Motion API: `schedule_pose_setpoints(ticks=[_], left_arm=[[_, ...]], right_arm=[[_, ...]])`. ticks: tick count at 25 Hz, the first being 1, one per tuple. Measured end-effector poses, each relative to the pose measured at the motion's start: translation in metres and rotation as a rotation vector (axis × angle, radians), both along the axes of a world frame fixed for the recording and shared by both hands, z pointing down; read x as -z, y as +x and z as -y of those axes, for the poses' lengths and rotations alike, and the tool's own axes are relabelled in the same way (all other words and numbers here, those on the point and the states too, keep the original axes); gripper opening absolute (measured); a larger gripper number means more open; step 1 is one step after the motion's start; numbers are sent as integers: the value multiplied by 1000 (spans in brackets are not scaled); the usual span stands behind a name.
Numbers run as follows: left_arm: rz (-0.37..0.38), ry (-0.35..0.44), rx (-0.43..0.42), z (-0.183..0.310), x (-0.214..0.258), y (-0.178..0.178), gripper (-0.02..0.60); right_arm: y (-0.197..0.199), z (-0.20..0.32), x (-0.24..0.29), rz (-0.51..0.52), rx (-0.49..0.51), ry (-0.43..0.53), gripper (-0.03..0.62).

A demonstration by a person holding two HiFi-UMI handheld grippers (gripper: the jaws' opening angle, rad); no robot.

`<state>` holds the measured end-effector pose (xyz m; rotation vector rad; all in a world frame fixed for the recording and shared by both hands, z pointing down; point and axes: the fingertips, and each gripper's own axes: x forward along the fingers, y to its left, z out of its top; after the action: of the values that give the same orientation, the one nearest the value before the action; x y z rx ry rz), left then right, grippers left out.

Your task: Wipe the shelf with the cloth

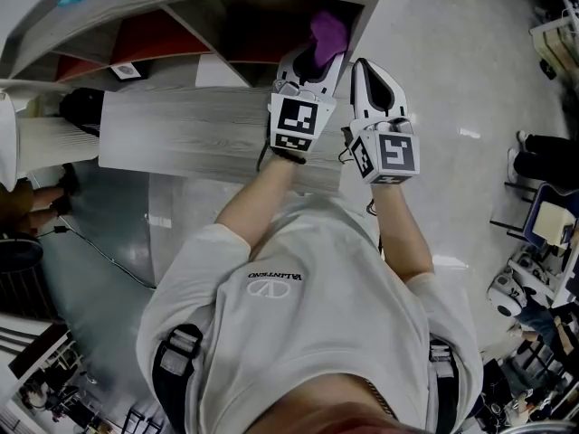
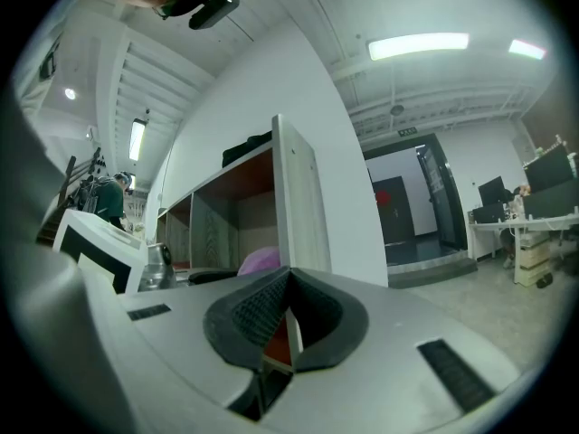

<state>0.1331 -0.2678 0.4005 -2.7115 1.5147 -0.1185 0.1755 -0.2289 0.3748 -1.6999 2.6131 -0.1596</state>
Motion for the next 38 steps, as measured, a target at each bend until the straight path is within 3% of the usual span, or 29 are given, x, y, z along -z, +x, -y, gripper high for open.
schedule_pose_setpoints(ticks=[38], left_arm=[[-65,83,-34,-4,91,0,103]], right_arm=[[-4,-5,53,22,-26,91,0]])
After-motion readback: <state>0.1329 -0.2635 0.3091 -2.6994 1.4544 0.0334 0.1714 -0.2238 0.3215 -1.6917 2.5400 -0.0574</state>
